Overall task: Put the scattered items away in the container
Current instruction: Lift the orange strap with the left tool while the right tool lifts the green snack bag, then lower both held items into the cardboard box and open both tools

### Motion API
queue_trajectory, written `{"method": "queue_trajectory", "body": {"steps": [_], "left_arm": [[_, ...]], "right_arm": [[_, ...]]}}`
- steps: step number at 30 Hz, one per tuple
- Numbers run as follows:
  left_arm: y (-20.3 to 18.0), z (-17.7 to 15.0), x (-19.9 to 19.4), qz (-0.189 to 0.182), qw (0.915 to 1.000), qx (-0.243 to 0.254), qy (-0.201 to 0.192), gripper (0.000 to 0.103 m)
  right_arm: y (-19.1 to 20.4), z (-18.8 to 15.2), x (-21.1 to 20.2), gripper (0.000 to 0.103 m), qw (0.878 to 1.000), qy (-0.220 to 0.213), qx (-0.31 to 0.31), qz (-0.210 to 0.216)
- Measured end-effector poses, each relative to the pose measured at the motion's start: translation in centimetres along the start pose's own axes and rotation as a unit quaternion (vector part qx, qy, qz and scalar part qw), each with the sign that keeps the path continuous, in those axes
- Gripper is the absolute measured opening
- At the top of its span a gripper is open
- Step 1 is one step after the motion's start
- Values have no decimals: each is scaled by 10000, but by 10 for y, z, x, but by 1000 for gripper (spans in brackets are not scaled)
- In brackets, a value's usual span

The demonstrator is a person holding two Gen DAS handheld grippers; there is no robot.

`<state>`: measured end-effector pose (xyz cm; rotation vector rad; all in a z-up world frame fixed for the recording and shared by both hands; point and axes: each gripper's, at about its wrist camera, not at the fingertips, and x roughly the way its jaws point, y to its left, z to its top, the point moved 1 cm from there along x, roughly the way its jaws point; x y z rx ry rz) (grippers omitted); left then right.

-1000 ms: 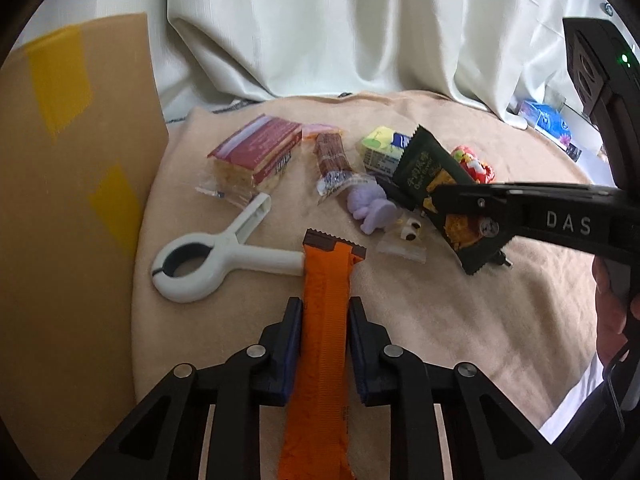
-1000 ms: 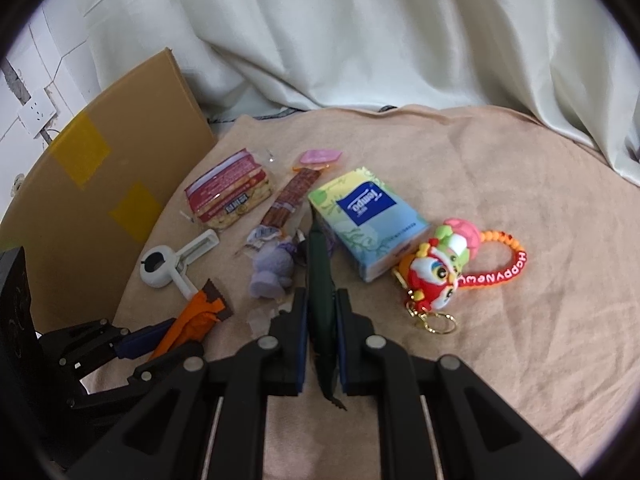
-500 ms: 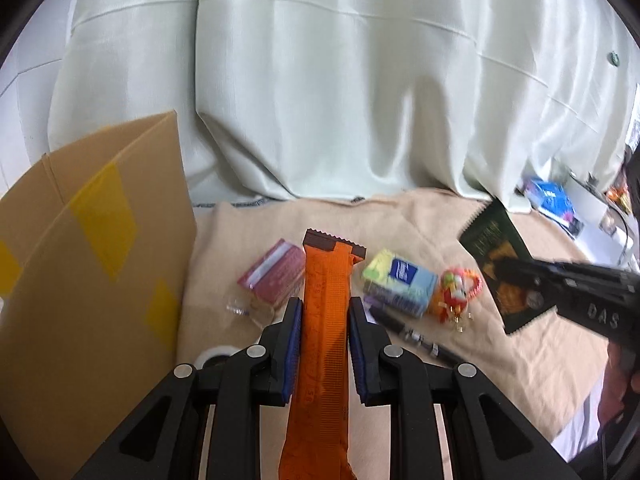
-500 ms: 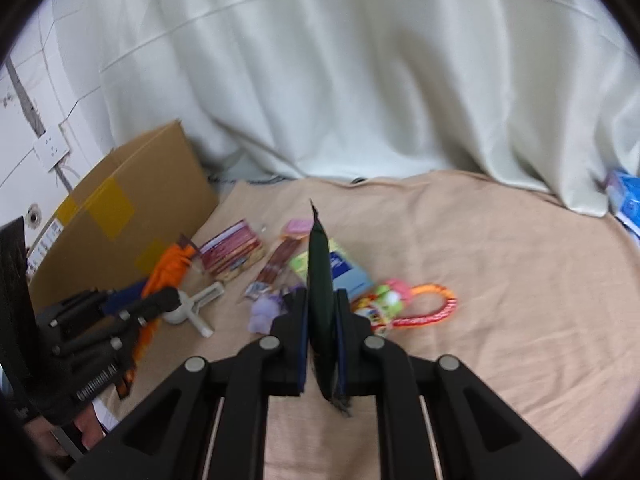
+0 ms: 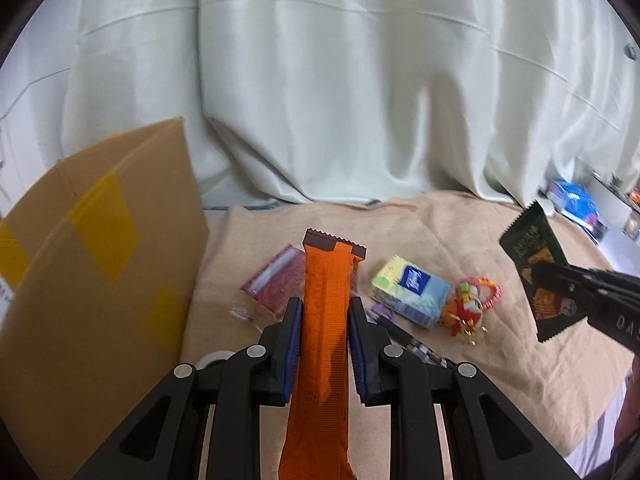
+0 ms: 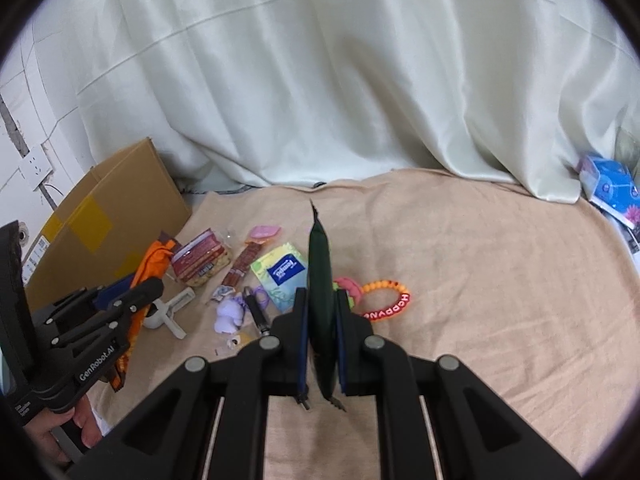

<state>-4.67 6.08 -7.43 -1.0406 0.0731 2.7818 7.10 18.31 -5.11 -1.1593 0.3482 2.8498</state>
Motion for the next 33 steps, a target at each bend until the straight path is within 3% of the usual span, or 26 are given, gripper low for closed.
{"method": "queue_trajectory", "body": {"steps": [11,16,19,25,29,33], "left_arm": [[2,16,-19,162,9993,-247,-215,23],[15,43,-66,186,9966,-320,-738,23],[41,60,-104,404,9919,-386,-1145,23],[115,75,-151,1203,9820,-549,-1350,23],[174,68,-159,1647,9743,-934,-1223,23],[210,48,-154,1868,9718,-1084,-946,23]], "right_arm": [[16,5,-9,14,9996,-219,-149,33],[19,16,-23,14,9990,-423,-105,85],[28,30,-37,14,9981,-582,-134,168],[87,73,-59,14,9929,-900,-518,577],[142,95,-62,14,9867,-1058,-818,920],[204,105,-56,14,9781,-1064,-1064,1439]]}}
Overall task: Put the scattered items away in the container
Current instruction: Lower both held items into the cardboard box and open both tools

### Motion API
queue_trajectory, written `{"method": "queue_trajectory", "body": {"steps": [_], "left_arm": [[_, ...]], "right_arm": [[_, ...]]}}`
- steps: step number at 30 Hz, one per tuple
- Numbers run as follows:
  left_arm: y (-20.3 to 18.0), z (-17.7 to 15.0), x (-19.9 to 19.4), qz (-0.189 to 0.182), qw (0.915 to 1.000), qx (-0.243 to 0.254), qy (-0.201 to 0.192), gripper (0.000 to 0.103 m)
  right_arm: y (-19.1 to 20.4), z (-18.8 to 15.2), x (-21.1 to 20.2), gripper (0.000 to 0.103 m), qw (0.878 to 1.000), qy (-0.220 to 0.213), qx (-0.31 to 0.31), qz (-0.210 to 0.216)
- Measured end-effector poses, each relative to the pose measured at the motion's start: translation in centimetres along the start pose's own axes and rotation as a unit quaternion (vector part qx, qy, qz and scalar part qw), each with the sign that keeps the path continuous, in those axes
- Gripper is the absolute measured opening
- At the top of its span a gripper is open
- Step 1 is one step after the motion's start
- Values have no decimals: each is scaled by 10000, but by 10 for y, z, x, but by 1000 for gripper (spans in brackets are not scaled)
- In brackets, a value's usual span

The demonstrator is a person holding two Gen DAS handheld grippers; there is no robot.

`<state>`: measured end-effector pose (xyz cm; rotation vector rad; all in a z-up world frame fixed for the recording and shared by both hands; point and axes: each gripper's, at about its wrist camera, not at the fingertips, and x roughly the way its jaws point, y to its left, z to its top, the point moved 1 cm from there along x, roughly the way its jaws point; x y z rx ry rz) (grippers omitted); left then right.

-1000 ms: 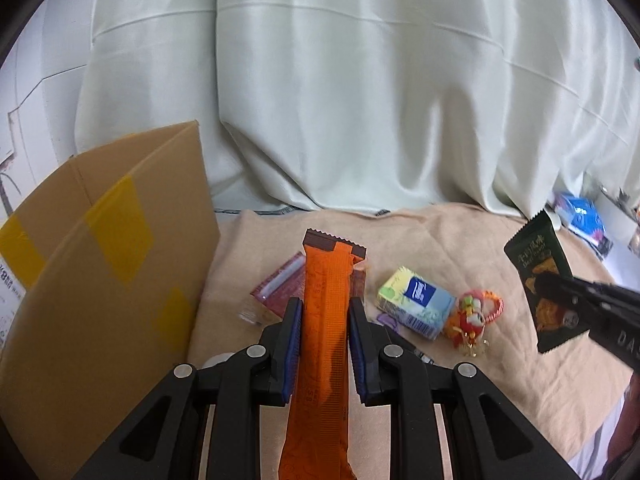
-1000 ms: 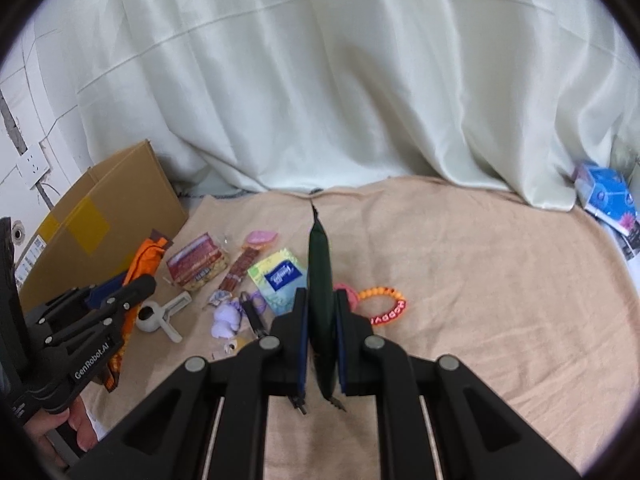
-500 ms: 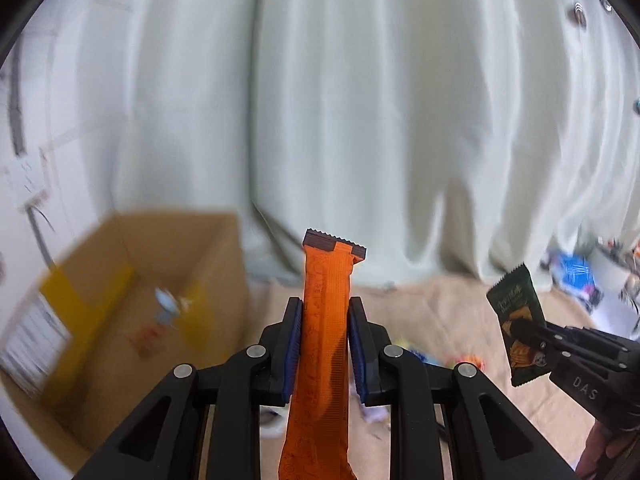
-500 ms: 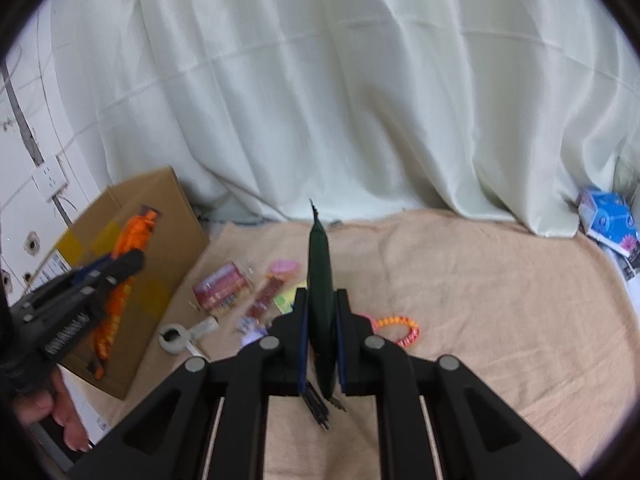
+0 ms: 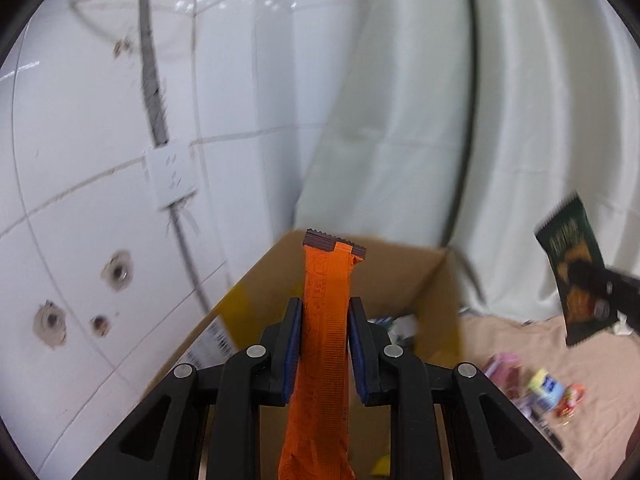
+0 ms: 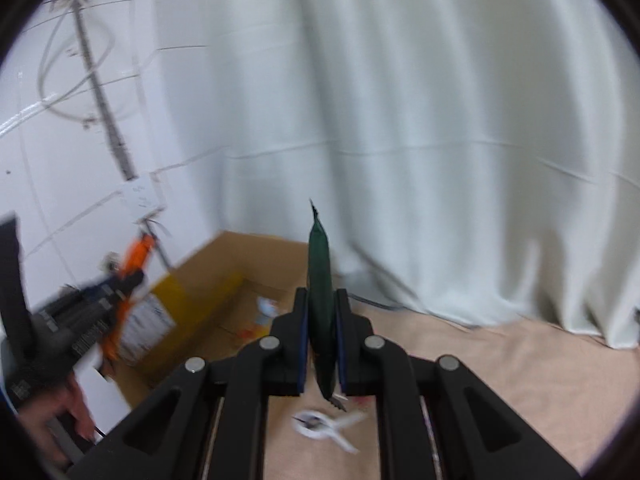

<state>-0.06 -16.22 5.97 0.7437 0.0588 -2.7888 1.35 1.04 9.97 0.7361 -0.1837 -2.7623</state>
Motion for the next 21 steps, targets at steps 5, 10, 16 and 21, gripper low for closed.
{"method": "queue_trajectory", "body": {"steps": [5,10,16,21], "left_arm": [[16,-19,29,-73,9994,-109,317,23],[23,-28,51,-69,9981,-191,578,24],[33,-38,72,112,9952,-188,956,24],[30,-36,76,110,9951,-44,986,24]], "right_arm": [[56,4,37,14,9985,161,-248,466],[87,-9,82,14,9957,558,-302,682],[93,-30,113,15,9939,855,-234,648],[99,-37,124,17,9925,983,-227,689]]}}
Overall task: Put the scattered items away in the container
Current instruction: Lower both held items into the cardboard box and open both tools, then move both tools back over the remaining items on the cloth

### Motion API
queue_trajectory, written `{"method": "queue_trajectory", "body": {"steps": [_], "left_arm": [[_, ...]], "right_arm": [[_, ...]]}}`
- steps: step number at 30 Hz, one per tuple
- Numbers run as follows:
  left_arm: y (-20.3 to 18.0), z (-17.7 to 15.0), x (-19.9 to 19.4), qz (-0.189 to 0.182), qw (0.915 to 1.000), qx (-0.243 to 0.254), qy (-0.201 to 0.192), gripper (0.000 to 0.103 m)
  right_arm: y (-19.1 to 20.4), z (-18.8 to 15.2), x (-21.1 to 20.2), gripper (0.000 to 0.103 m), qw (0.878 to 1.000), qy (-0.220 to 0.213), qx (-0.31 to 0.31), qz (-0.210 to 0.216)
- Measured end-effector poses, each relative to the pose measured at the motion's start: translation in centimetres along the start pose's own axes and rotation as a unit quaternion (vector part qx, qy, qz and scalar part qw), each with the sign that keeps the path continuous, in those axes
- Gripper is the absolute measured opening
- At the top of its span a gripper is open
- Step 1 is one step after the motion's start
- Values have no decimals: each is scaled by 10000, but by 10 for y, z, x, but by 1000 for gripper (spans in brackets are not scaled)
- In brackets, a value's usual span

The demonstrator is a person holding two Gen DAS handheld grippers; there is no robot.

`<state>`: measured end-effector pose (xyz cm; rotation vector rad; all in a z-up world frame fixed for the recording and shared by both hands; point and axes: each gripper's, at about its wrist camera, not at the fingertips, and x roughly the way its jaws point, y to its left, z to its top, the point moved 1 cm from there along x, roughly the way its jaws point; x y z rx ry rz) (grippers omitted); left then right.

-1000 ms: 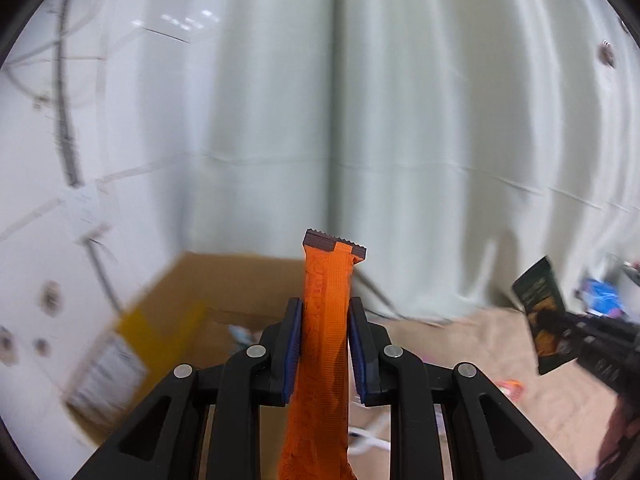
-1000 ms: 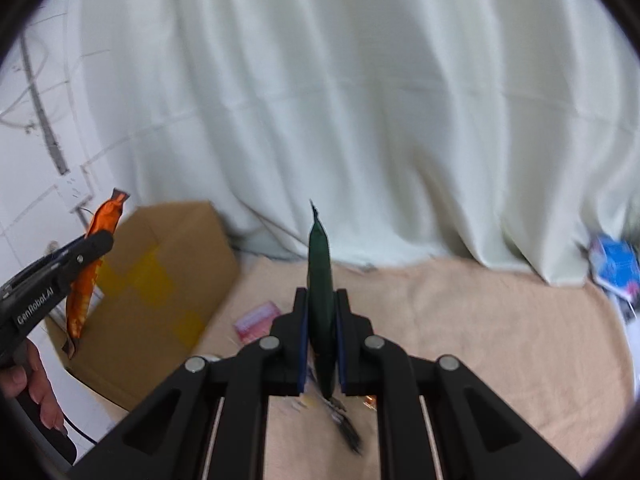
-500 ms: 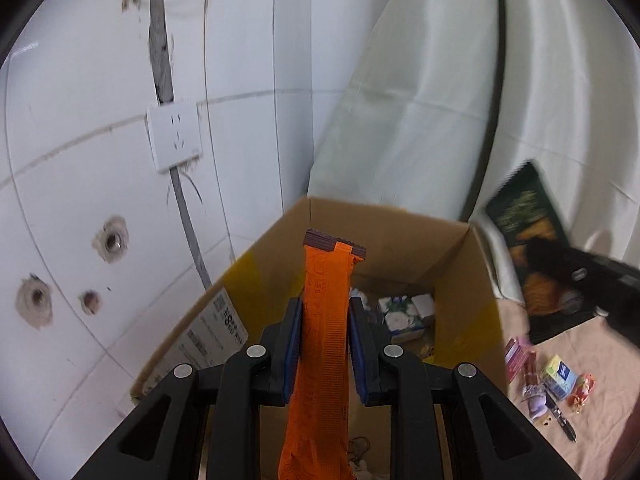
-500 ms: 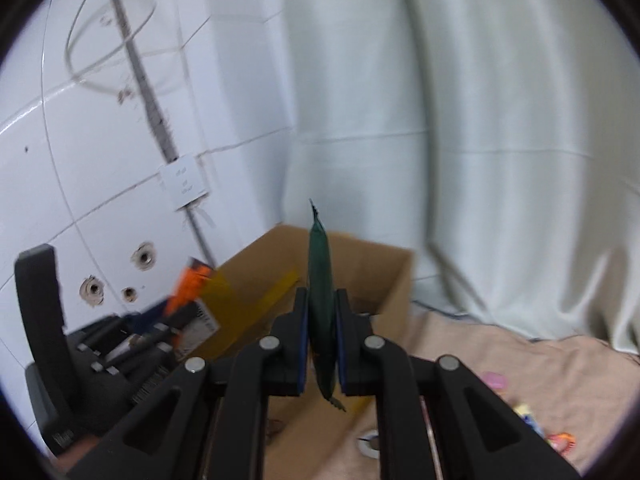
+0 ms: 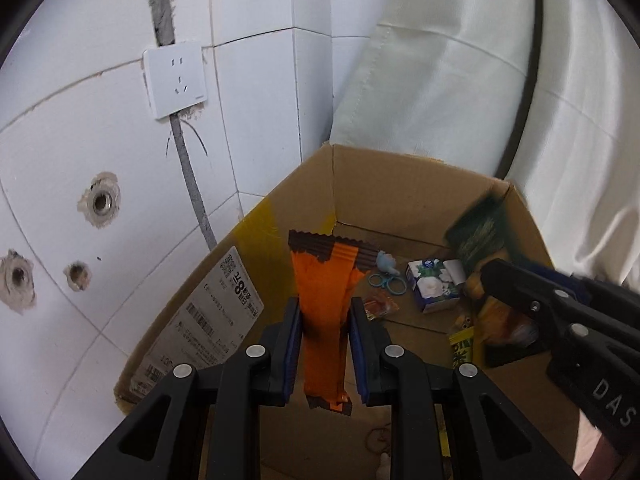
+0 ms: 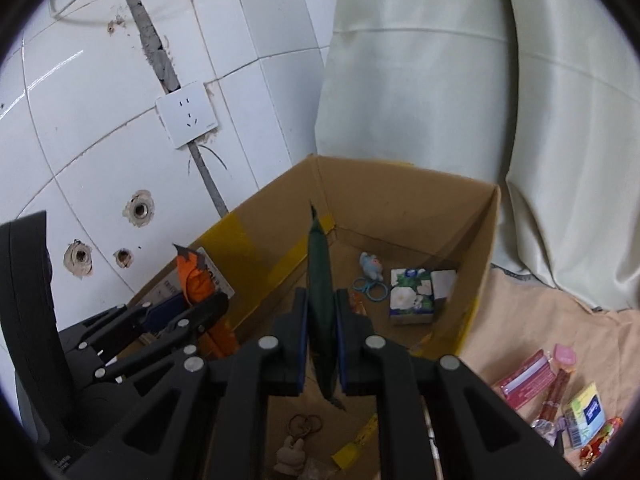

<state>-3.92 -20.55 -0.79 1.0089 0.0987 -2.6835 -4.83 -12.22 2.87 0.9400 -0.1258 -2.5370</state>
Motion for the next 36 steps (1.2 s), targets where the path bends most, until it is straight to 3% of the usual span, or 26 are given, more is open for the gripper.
{"method": "queue_trajectory", "body": {"steps": [2,4,8,10,13,18,24,28,32,36], "left_arm": [[2,1,2,70,10000,22,25,25],[4,2,3,122,9999,-16,28,30],[13,5,3,-142,9997,-217,5,81],[16,8,-4,-345,9989,-320,-77,84],[16,12,-18,-310,9984,-374,-284,87],[0,18,-51,-693,9939,-339,-784,87],[-57,21,-87,-1317,9831,78,-1273,87],[-99,19,-98,-1760,9753,278,-1307,88],[-137,14,-92,-1852,9745,497,-1166,88],[-176,5,-76,-1785,9766,812,-884,88]], "right_arm": [[5,1,2,34,9998,-12,-122,-138],[6,3,2,63,9996,-53,-170,-223],[3,7,-3,72,9994,-219,-90,-262],[2,9,-7,80,9987,-299,-124,-404],[-3,11,-21,93,9974,-493,-69,-514],[-21,15,-62,103,9926,-989,143,-692],[-57,19,-134,103,9772,-1619,294,-1342],[-89,10,-168,103,9646,-1669,491,-1983],[-119,-6,-192,103,9520,-1615,618,-2527],[-145,-25,-203,103,9470,-1363,633,-2839]]}}
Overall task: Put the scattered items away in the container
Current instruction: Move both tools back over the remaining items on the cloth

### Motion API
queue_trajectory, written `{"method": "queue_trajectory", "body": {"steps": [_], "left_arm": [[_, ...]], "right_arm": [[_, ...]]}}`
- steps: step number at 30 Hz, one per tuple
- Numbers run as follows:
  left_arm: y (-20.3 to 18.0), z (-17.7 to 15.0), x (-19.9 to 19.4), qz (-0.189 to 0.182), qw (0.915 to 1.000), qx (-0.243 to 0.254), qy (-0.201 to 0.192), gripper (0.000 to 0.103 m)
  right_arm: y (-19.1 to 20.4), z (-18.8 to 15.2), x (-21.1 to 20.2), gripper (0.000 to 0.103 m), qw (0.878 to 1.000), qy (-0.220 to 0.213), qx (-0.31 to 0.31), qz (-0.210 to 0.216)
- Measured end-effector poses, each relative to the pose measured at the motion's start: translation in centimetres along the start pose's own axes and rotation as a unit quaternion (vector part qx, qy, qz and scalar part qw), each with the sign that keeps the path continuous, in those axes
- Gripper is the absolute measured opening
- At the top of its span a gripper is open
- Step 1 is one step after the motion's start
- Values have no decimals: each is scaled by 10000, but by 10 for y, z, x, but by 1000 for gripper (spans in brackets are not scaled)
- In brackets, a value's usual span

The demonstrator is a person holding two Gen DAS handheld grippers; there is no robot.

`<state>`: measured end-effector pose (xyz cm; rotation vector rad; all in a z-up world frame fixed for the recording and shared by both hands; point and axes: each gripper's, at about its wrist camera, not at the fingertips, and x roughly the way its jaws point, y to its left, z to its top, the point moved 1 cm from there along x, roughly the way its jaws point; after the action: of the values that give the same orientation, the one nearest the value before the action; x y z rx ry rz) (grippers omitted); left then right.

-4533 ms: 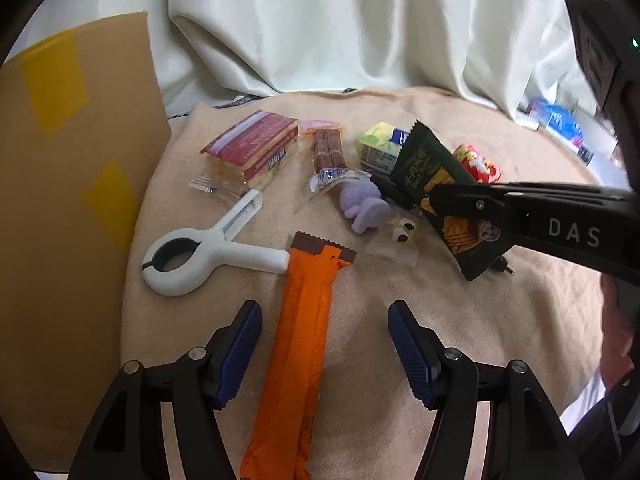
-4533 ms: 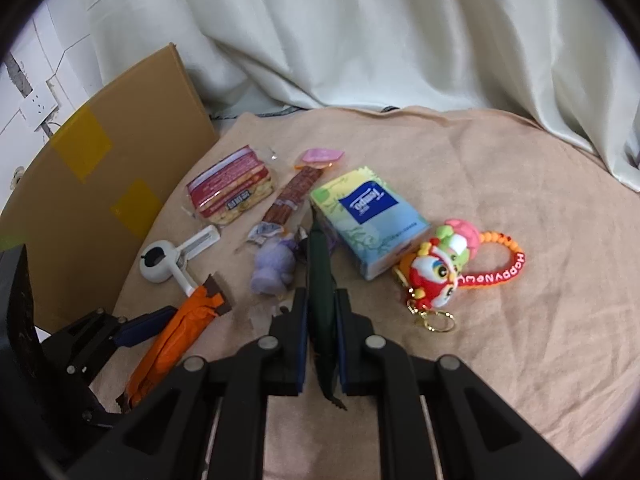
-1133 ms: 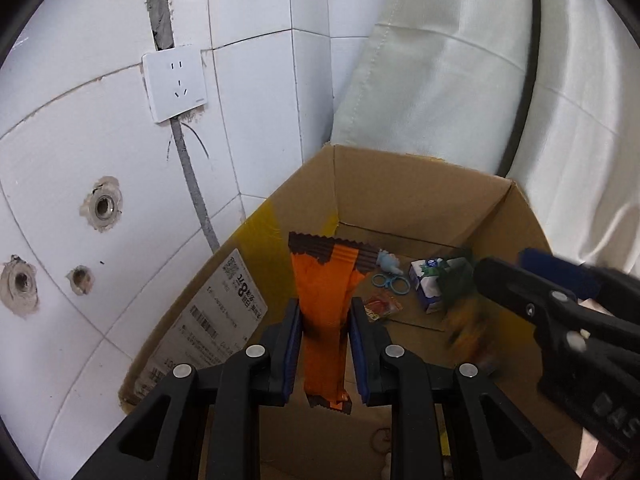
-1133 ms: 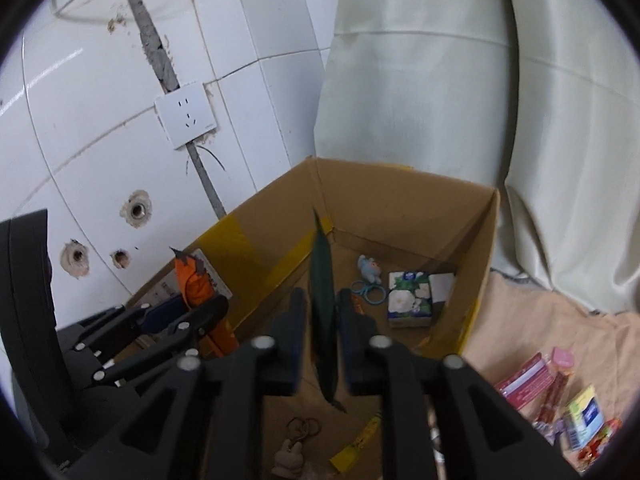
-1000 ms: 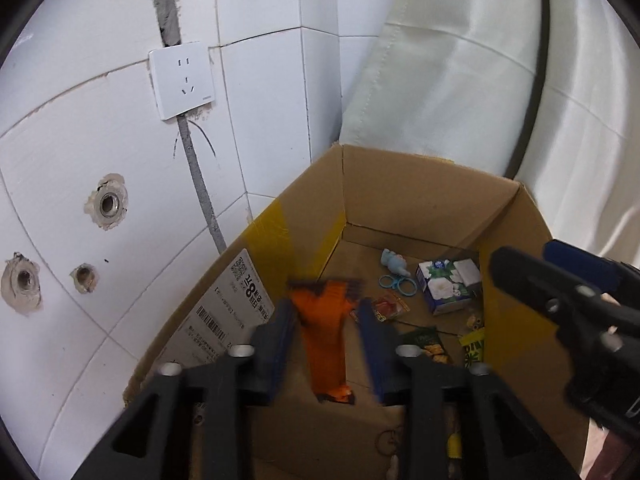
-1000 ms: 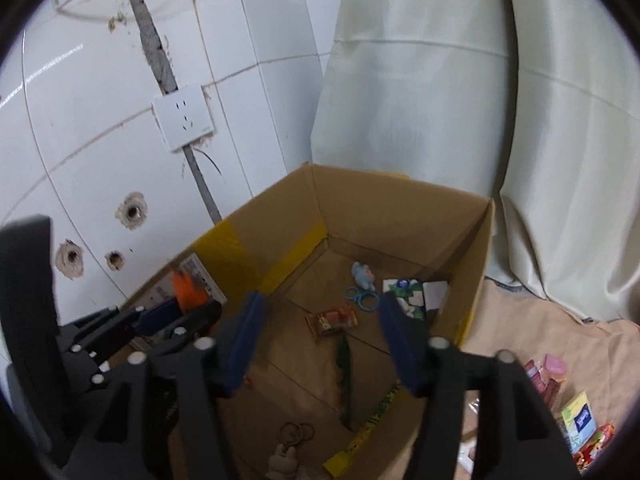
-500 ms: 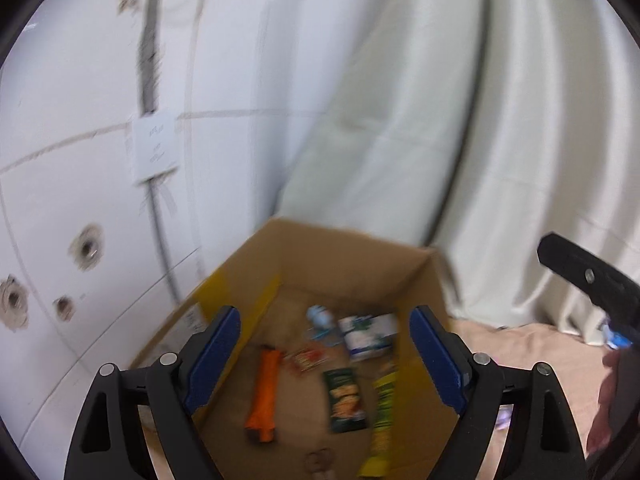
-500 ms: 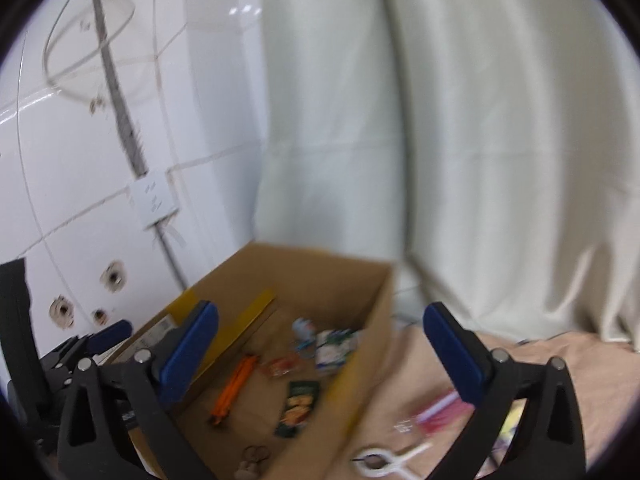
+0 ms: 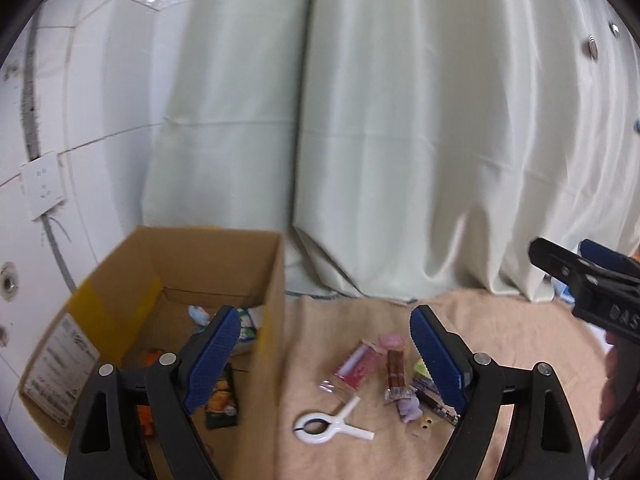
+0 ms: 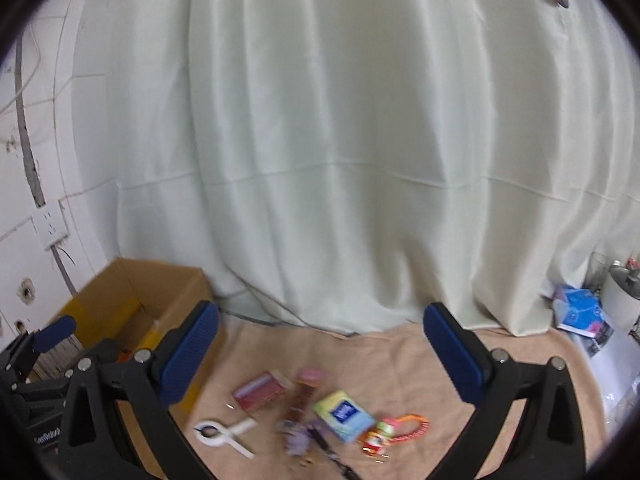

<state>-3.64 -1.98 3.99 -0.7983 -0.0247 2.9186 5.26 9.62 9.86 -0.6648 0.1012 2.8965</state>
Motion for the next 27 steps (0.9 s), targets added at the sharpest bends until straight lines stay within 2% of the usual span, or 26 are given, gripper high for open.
{"method": "queue_trajectory", "body": {"steps": [3,6,11,19,23,25,27], "left_arm": [[-19,-13,23,68,9999,-47,86,88],[-36,-37,50,60,9990,-112,420,88],[-53,-75,80,229,9967,95,769,88],[-37,-121,114,522,9891,18,1374,88],[-35,-137,122,469,9877,21,1489,88],[-36,-143,128,271,9857,-23,1661,88],[-35,-145,130,316,9863,-29,1616,88]], "right_arm": [[-19,-17,5,103,9997,178,-91,-147],[-42,-35,15,103,9986,497,148,-115],[-65,-68,30,103,9965,759,249,-241],[-83,-109,52,103,9919,1194,401,-170],[-83,-120,58,103,9906,1301,428,-54],[-81,-127,60,103,9900,1364,368,-19],[-80,-133,64,103,9889,1455,313,9]]}}
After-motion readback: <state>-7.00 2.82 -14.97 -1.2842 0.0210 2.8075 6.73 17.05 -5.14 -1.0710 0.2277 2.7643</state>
